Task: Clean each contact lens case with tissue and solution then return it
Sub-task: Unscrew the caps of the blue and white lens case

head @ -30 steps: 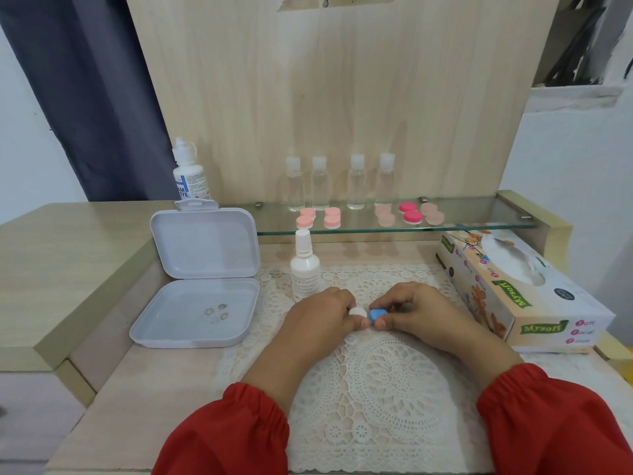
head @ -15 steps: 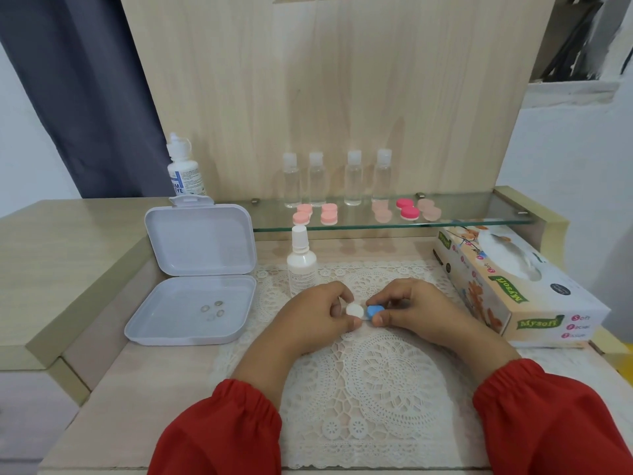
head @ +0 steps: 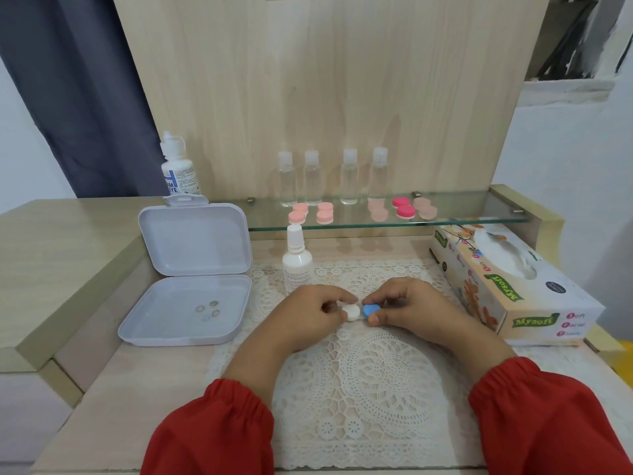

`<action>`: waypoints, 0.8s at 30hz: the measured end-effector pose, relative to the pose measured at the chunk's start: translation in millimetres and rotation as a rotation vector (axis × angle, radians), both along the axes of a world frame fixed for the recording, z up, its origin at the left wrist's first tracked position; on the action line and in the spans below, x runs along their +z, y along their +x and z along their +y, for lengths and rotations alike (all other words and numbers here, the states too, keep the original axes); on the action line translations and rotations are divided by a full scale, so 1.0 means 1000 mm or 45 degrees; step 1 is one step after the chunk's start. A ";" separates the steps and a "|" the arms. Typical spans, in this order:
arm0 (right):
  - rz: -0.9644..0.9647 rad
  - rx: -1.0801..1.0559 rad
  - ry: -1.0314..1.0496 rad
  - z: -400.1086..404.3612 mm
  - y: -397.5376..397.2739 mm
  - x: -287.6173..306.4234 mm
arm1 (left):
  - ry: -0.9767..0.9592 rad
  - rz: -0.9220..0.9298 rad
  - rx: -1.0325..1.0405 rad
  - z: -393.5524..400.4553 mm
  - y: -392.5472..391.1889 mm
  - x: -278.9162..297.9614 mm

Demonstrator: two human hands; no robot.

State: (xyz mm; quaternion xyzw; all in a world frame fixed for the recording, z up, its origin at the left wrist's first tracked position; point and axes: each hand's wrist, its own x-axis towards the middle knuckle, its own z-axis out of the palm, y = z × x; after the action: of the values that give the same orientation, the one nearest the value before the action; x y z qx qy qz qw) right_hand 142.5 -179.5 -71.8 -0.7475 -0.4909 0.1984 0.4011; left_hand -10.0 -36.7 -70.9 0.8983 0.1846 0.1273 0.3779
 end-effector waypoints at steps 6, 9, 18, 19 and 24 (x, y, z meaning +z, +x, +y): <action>0.011 0.007 0.006 0.000 0.000 -0.001 | 0.097 0.030 0.068 -0.005 0.004 -0.001; 0.025 0.003 0.004 0.000 0.002 -0.002 | -0.037 0.003 0.018 0.001 0.002 0.000; 0.037 0.001 0.013 0.000 0.001 -0.002 | -0.017 -0.009 0.067 0.001 0.001 -0.004; 0.043 -0.001 0.014 -0.001 0.001 -0.002 | -0.047 -0.023 0.052 0.002 0.001 -0.004; 0.027 0.006 0.011 0.000 0.002 -0.002 | -0.033 -0.043 0.064 0.000 0.003 -0.004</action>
State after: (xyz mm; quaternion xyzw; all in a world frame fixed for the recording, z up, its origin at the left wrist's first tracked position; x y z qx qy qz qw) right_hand 144.6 -179.5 -74.1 -0.7426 -0.4892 0.2049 0.4090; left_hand -6.9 -36.8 -74.9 0.8862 0.2025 0.1495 0.3891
